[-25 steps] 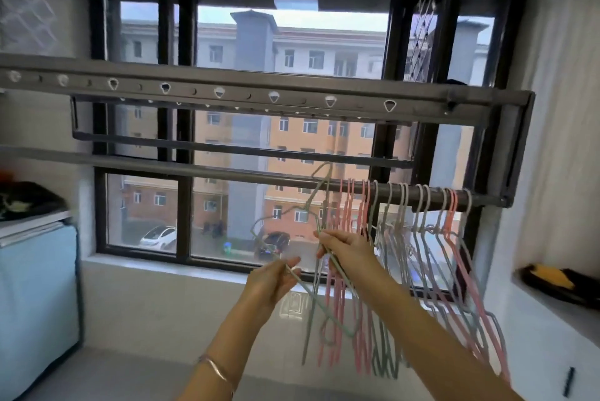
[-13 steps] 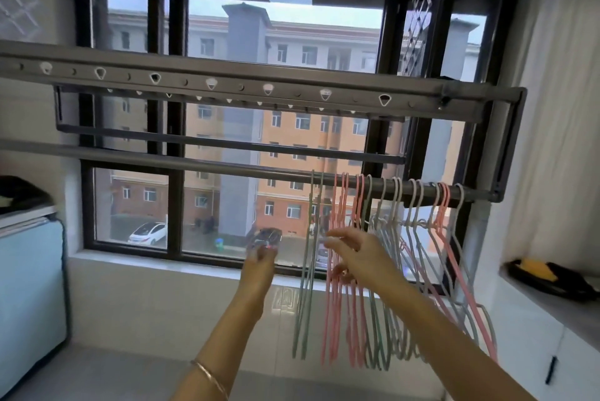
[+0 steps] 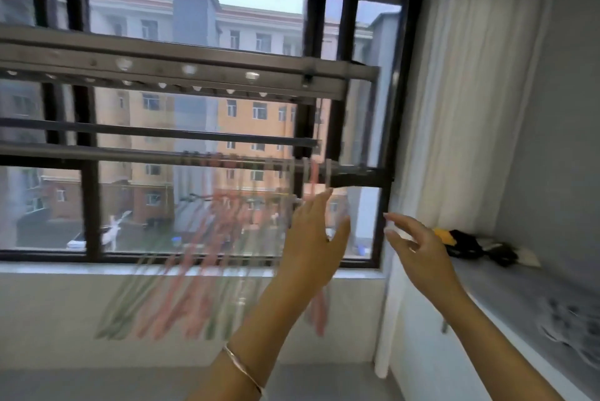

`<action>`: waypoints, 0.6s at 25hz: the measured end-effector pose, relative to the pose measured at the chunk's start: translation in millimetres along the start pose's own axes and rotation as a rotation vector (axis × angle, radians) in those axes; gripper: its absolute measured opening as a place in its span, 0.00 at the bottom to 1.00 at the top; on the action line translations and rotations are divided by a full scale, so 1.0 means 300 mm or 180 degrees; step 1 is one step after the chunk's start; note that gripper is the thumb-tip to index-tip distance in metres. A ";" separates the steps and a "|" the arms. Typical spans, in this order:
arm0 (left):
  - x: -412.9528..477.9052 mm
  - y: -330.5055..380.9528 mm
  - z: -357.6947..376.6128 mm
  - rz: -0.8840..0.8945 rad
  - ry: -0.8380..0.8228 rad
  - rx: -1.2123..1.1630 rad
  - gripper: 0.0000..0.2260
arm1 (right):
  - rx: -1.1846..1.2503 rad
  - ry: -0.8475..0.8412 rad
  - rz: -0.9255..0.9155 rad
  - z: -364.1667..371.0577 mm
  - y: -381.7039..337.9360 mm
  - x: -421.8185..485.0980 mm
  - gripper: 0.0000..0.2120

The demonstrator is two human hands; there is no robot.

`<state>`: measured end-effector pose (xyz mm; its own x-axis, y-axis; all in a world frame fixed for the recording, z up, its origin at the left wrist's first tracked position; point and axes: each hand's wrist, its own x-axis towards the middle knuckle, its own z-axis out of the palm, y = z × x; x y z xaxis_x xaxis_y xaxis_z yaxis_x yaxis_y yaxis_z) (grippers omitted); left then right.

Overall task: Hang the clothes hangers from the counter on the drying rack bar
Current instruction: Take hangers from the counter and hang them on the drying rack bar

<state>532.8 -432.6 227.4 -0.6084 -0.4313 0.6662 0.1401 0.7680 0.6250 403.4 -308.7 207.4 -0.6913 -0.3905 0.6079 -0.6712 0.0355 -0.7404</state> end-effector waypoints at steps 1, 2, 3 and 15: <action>0.008 0.030 0.105 0.0020 -0.0121 0.0011 0.24 | -0.0085 0.0083 0.0085 -0.099 0.057 -0.004 0.14; 0.016 0.060 0.213 0.0035 -0.0258 -0.0011 0.24 | -0.0184 0.0172 0.0162 -0.207 0.120 -0.010 0.15; 0.020 0.087 0.317 0.0037 -0.0391 -0.0052 0.24 | -0.0303 0.0244 0.0186 -0.309 0.186 -0.015 0.16; -0.057 0.272 1.485 0.0104 -0.2179 -0.0485 0.28 | -0.1340 0.1166 0.1103 -1.172 0.843 -0.233 0.20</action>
<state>206.5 -151.6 85.7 -0.9501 0.0244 0.3111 0.2441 0.6789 0.6924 188.0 51.1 78.3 -0.8828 0.0441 0.4678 -0.3893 0.4889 -0.7807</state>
